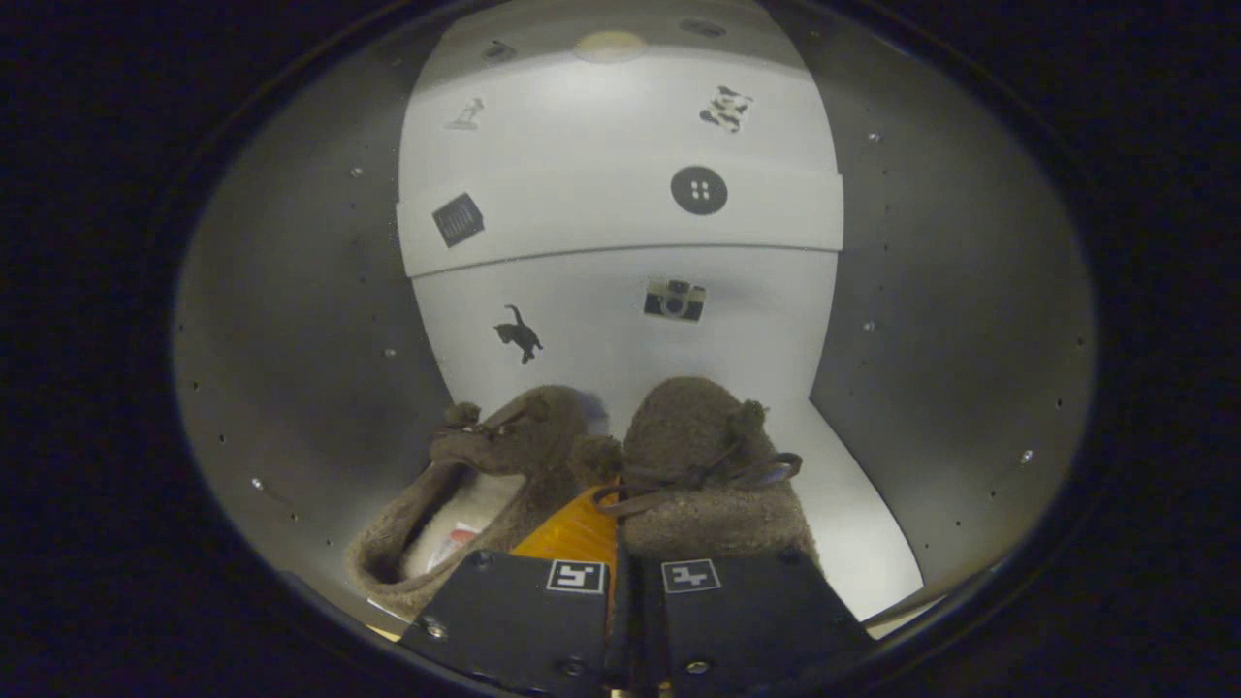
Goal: Open the shoe cabinet door, grab the shoes and put them into the shoe cabinet, then close the shoe cabinet door.
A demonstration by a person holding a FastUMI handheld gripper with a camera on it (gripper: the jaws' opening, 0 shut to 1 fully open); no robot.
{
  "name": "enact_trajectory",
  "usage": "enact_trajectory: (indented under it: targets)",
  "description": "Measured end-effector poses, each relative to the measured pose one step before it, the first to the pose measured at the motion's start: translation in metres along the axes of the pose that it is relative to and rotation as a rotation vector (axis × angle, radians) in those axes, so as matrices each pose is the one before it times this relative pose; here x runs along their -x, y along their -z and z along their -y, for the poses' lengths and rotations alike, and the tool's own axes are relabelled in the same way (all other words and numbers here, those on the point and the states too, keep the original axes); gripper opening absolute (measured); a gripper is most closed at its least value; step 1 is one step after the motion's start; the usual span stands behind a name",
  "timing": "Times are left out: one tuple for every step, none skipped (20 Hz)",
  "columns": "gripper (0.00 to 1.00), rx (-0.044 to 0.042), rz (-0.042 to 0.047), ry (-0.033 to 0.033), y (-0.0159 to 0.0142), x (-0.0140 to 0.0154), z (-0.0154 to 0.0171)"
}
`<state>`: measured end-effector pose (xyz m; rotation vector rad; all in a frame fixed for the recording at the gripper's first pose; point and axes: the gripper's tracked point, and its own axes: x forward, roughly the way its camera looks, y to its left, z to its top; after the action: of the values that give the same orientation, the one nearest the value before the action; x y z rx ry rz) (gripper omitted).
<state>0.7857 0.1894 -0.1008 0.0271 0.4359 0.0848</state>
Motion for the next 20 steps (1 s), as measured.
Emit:
enact_trajectory:
  targets:
    - [0.09,-0.00544,-0.0262,0.0049,0.00197,-0.00208,0.00101]
    - [0.09,-0.00478,-0.02308,0.00599,0.00204,-0.00268,0.00043]
    - [0.1,-0.00138,-0.01541,0.00415,0.00098,-0.00121,0.00015]
    - [0.1,0.0053,-0.02005,0.019,0.0021,-0.00066,0.0021]
    - [0.11,0.00995,-0.02277,0.01255,0.00199,-0.00127,0.00067]
    - [0.11,-0.00507,-0.01449,0.00031,0.00147,-0.0016,-0.00175]
    - [0.12,-0.00686,-0.01147,0.00578,0.00027,-0.00056,-0.00075]
    - [0.12,-0.00071,-0.01177,0.00997,0.00006,0.00011,0.00128]
    - [0.13,0.002,-0.00953,0.00648,0.00033,0.00123,0.0004]
    - [0.13,0.0002,-0.00502,0.00942,-0.0002,0.00205,0.00101]
    - [0.13,-0.00146,-0.00189,-0.00345,0.00005,0.00223,-0.00089]
    - [0.13,-0.01127,-0.00201,-0.00716,0.00243,0.00204,-0.00172]
    - [0.13,-0.01173,0.00073,-0.00842,0.00134,0.00237,-0.00084]
    - [0.13,-0.00629,-0.00175,-0.00272,0.00189,0.0021,0.00036]
    - [0.13,-0.00525,0.01637,-0.01061,-0.00119,0.00347,-0.00052]
    - [0.16,-0.00373,0.02461,-0.00889,-0.00256,0.00461,-0.00062]
    - [0.19,0.00313,0.0259,-0.00172,-0.00297,0.0063,0.00166]
    - [0.34,-0.00286,0.01454,-0.00683,-0.0009,0.00426,-0.00244]
    - [0.49,0.00146,0.00324,0.00892,-0.00071,0.00554,0.00106]
    - [0.55,0.00307,0.00458,0.00083,0.00251,0.00279,-0.00076]
